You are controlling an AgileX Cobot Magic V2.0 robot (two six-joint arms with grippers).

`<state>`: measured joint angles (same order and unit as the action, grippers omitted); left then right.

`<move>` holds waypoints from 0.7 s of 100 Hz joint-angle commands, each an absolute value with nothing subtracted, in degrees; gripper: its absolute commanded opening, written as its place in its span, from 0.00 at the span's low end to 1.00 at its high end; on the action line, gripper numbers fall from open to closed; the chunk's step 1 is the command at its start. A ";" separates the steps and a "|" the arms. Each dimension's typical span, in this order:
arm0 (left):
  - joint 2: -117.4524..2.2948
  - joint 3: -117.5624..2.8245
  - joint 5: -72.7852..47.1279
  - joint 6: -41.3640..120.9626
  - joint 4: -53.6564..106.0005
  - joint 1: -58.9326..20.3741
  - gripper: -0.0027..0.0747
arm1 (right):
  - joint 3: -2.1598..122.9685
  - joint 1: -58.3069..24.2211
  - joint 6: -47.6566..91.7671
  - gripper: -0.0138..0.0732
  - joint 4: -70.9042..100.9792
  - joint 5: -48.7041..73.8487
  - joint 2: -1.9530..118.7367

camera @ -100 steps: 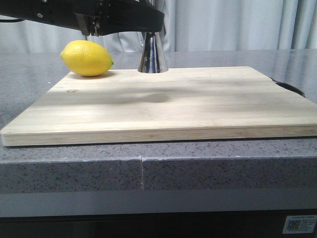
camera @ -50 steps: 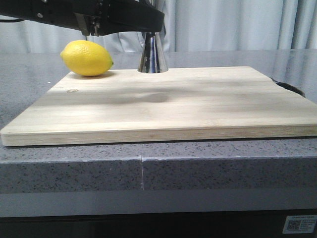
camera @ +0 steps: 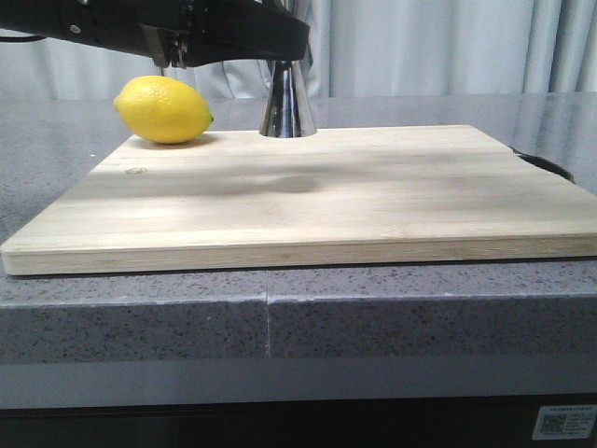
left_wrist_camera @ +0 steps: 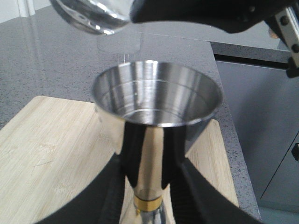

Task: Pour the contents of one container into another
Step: 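Tilt the beaker with the right gripper over the jigger mouth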

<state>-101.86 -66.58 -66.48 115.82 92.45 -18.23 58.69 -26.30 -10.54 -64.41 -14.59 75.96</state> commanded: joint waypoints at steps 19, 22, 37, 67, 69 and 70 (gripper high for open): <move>-99.61 -68.40 -72.74 115.87 97.09 -18.78 0.28 | 60.78 -26.37 -10.62 0.35 -66.14 -17.54 74.24; -99.61 -68.40 -72.74 115.87 97.09 -18.78 0.28 | 60.78 -26.37 -10.62 0.35 -66.40 -17.54 74.24; -99.61 -68.40 -72.74 115.87 97.09 -18.78 0.28 | 60.78 -26.37 -10.62 0.35 -67.57 -17.54 74.24; -99.61 -68.40 -72.74 115.87 97.09 -18.78 0.28 | 60.78 -26.37 -10.62 0.35 -69.55 -17.54 74.24; -99.61 -68.40 -72.74 115.87 97.09 -18.78 0.28 | 60.78 -26.37 -10.62 0.35 -69.85 -17.54 74.24; -99.61 -68.40 -72.74 115.87 97.09 -18.78 0.28 | 60.78 -26.37 -10.62 0.35 -69.96 -17.54 74.24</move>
